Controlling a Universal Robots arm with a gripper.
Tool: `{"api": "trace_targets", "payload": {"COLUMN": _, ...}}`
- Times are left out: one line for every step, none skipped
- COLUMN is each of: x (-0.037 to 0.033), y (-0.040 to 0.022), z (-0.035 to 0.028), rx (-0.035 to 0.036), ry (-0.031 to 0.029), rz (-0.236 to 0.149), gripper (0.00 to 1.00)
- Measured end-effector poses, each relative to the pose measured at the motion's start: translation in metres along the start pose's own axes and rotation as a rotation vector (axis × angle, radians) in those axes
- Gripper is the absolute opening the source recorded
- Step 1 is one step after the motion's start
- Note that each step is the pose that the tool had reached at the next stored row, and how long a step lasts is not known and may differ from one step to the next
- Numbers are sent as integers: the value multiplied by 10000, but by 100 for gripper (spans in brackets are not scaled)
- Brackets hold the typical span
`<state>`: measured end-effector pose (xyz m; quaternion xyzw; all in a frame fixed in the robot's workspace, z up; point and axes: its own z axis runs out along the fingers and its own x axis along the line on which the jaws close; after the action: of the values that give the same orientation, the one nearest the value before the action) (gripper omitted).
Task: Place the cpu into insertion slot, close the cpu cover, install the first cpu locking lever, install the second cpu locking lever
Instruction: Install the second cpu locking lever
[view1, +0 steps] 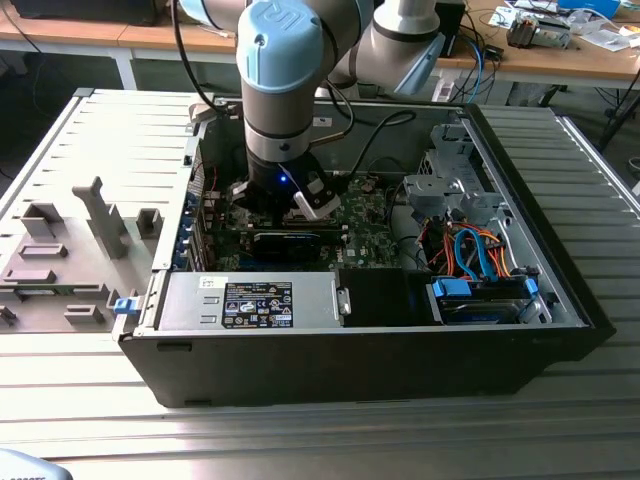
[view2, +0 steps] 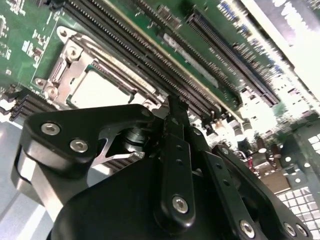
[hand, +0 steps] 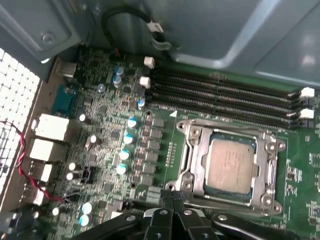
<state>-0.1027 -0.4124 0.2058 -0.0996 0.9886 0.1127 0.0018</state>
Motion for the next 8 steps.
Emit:
{"api": "trace_targets", "payload": {"x": 0, "y": 0, "z": 3, "rx": -80, "ry": -14, "rz": -7, "gripper": 11}}
{"api": "trace_targets", "payload": {"x": 0, "y": 0, "z": 7, "rx": -164, "ry": -30, "rz": -13, "gripper": 11}}
{"api": "trace_targets", "payload": {"x": 0, "y": 0, "z": 12, "rx": -234, "ry": -43, "rz": -19, "gripper": 11}}
{"api": "trace_targets", "payload": {"x": -1, "y": -1, "z": 20, "rx": -303, "ry": -54, "rz": -23, "gripper": 11}}
{"api": "trace_targets", "payload": {"x": -1, "y": -3, "z": 28, "rx": -325, "ry": -57, "rz": -24, "gripper": 11}}
{"api": "trace_targets", "payload": {"x": -2, "y": -6, "z": 36, "rx": -341, "ry": -53, "rz": -23, "gripper": 11}}
{"api": "trace_targets", "payload": {"x": -4, "y": -8, "z": 42, "rx": -346, "ry": -48, "rz": -22, "gripper": 11}}
{"api": "trace_targets", "payload": {"x": -5, "y": -11, "z": 50, "rx": -350, "ry": -43, "rz": -20, "gripper": 11}}
